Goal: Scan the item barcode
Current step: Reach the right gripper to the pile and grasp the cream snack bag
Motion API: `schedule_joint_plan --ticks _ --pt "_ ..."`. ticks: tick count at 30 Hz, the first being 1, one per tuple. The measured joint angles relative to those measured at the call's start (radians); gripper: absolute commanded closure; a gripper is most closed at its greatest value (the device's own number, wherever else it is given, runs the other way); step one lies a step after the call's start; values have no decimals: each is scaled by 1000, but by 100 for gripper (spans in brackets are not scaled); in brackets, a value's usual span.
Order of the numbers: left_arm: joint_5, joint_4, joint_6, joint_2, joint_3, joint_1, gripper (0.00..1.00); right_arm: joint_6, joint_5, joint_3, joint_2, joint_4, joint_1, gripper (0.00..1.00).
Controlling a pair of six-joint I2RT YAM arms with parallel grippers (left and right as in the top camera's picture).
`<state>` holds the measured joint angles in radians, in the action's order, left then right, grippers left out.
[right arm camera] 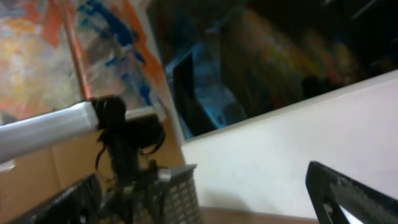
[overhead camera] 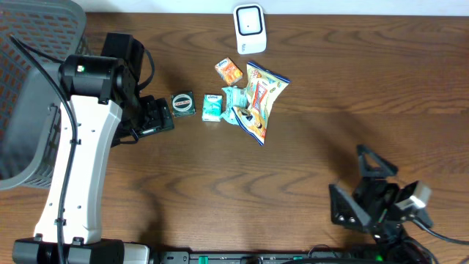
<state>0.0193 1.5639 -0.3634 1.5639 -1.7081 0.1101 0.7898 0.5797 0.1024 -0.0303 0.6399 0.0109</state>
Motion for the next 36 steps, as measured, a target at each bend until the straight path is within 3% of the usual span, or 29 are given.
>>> schedule_joint_plan --ticks 6,10,15,19,22,25,30,36 --pt "0 -1 0 0 0 0 2 -222 -14 334 -221 -315 0 1" --pt "0 0 0 0 1 0 2 -389 64 639 -500 -569 0 1" --pt "0 -1 0 0 1 0 2 -494 158 991 -855 -877 17 1" --pt "0 0 -1 0 1 0 2 -596 139 1241 -1115 -1149 119 1" --pt "0 0 0 0 1 0 3 -661 19 1407 -1293 -1325 232 1" --pt "0 0 0 0 1 0 2 -694 -117 1516 -1448 -1425 315 1" --pt "0 -1 -1 0 1 0 2 -710 -237 1553 -1658 -1445 375 1" --pt "0 0 -1 0 1 0 2 -612 -288 1553 -1865 -1448 385 4"
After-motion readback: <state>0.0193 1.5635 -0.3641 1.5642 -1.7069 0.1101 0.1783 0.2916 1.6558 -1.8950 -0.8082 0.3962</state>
